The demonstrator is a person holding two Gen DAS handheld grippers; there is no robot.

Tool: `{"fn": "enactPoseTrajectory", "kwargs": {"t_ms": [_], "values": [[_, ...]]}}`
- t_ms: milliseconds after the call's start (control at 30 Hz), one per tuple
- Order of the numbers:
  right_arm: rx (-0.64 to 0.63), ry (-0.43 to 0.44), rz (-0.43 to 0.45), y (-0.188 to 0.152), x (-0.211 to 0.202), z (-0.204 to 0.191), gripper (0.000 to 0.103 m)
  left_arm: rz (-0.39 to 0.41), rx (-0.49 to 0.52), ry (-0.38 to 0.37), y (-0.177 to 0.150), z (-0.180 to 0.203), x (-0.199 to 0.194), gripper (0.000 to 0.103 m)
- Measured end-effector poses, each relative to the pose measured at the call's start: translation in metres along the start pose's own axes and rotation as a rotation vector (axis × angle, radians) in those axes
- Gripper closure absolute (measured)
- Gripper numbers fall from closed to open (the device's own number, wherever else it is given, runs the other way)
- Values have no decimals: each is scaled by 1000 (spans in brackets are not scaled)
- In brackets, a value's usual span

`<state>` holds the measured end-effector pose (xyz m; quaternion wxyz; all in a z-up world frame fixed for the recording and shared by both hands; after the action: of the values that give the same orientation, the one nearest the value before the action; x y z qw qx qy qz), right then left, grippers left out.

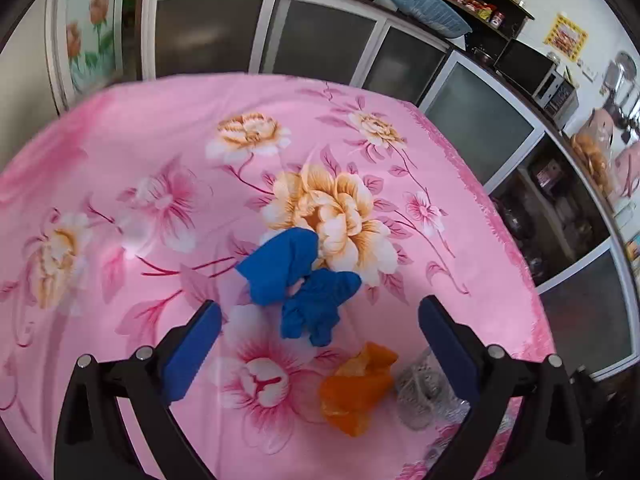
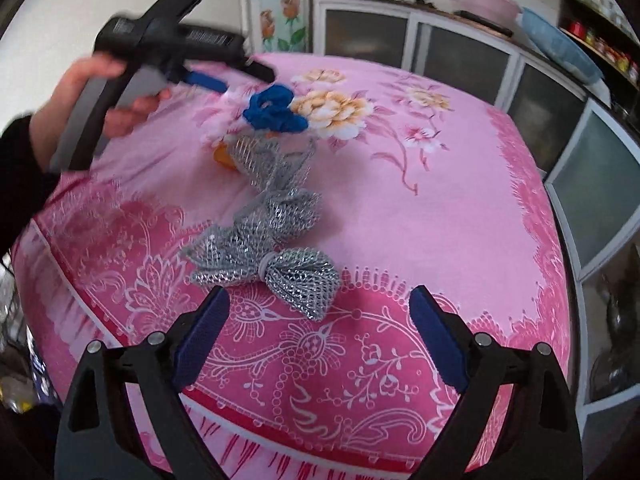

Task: Collect trash
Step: 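Grasp the second blue glove with the left tool while the right tool grasps the silver mesh sleeve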

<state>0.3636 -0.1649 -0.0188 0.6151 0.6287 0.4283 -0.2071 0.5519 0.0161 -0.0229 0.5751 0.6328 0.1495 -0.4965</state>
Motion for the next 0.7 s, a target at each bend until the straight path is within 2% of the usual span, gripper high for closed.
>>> {"fn": "enactPoseTrajectory", "kwargs": {"t_ms": [133,567,633,700], "values": [[-23,22,-22,1,8,-6,17,-27,-29,-43,5,3,10,8],[-33,64,-70,9,33,-20,17,-155,13,19,-4,11,49,8],[-29,73,-91,7,36,-20,20,-167,-7,-1,-4,9,57,8],[-28,83,-121,3,40,-21,29,-169,-25,-13,-4,9,63,8]]}}
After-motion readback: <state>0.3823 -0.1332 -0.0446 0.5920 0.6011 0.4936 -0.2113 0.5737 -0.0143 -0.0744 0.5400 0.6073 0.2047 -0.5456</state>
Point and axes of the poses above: each gripper's, at about its wrist camera, not at the fingertips, and x roughly the way its jaws point, z to its right, y to its top, the point moved 9 cm from there along x, roughly the way its jaws point, and after that the axes turned 15 degrees about x, right-handed, at the moved point
